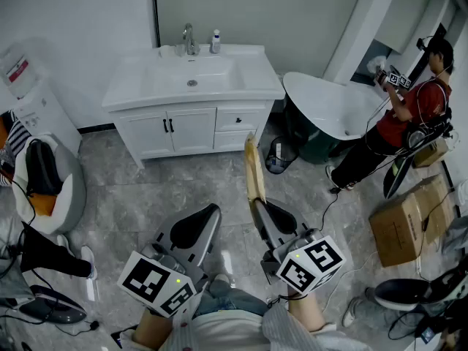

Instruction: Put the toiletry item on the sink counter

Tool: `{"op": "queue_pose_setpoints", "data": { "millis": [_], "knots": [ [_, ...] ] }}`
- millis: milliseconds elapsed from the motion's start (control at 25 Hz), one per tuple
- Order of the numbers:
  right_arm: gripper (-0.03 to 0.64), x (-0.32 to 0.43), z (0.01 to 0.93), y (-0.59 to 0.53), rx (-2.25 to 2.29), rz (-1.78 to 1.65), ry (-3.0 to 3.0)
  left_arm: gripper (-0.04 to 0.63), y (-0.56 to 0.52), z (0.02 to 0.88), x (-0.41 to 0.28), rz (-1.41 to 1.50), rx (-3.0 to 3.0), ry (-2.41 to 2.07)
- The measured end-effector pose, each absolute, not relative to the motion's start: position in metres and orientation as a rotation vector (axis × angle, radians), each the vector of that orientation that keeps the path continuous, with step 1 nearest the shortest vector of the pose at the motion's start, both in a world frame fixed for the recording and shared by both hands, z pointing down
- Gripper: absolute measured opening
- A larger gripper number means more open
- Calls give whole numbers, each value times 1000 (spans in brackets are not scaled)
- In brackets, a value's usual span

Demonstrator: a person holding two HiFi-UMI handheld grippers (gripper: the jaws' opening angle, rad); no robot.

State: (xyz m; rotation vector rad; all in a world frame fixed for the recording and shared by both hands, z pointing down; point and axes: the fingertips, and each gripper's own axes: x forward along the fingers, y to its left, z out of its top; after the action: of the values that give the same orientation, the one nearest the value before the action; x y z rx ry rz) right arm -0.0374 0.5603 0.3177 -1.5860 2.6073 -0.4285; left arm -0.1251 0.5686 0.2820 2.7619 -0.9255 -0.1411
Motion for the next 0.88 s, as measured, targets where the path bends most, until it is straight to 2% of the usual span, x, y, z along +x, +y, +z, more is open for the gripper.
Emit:
{"op": "queue_pose_setpoints", "data": {
  "millis": [440,880],
  "knots": [
    [11,-4,323,552,-1601,-425,2602,20,557,287,-84,-130,2769,-900],
    [11,3,337,540,-1584,-444,2619,20,543,295,-81,-123,2758,-957]
  ]
}}
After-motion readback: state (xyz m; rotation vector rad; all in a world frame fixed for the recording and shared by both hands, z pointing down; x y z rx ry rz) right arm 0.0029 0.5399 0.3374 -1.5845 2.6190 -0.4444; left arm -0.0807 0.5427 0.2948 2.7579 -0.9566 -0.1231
